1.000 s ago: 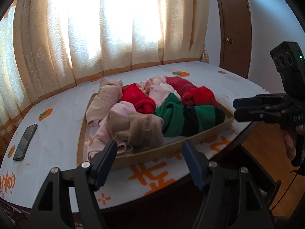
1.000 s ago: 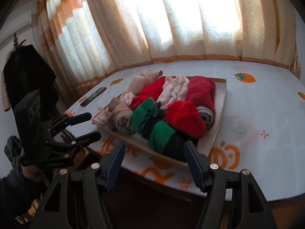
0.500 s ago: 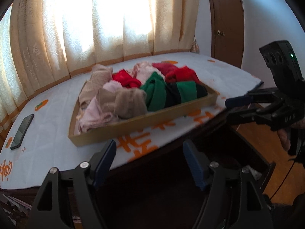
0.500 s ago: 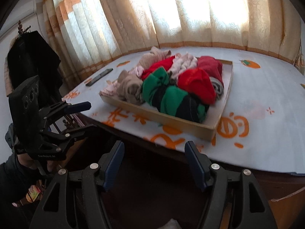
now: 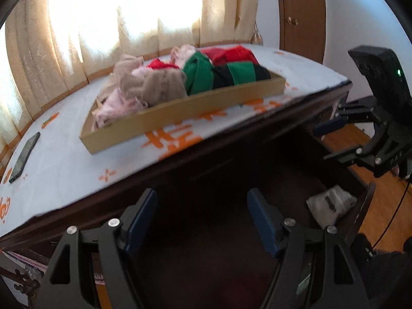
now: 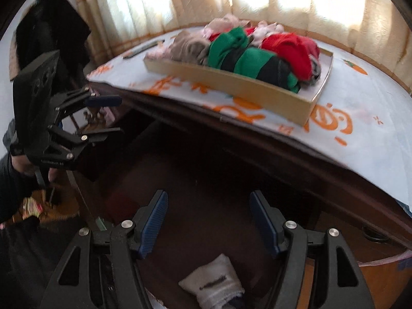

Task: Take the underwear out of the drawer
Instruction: 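Move the left tool to the dark red underwear while the right tool reaches the white sock in the drawer, then grasp the dark red underwear with the left tool while the right tool grasps the white sock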

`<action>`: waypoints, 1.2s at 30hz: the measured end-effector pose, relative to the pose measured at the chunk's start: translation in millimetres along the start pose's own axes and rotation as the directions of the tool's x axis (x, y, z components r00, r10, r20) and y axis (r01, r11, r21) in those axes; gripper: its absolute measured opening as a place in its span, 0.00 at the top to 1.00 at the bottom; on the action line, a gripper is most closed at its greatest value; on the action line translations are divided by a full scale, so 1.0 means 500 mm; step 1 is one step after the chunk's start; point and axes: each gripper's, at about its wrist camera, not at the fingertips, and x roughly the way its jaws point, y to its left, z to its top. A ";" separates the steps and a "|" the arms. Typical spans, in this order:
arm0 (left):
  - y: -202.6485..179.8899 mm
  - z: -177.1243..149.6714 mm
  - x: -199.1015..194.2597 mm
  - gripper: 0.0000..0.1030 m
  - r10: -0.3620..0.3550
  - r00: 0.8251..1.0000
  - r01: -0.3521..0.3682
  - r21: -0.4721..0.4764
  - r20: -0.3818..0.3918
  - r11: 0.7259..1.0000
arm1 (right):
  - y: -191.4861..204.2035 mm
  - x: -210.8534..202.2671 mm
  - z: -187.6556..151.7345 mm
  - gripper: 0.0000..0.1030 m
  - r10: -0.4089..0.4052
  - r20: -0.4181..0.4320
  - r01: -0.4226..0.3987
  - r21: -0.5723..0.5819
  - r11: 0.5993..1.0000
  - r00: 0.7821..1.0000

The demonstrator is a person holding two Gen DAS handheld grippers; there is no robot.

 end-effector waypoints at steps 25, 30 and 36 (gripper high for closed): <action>-0.007 -0.090 0.087 0.26 -0.081 0.932 0.097 0.029 -0.354 0.995 | 0.012 0.160 -0.052 0.34 -0.106 -0.547 -0.042 -0.252 0.967 0.831; -0.013 -0.107 0.110 0.26 -0.118 0.897 0.138 0.016 -0.426 0.990 | 0.015 0.192 -0.050 0.34 -0.110 -0.608 -0.076 -0.272 0.959 0.786; -0.004 -0.112 0.131 0.26 -0.157 0.863 0.164 -0.027 -0.480 0.986 | 0.004 0.234 -0.040 0.37 -0.124 -0.661 -0.088 -0.278 0.957 0.740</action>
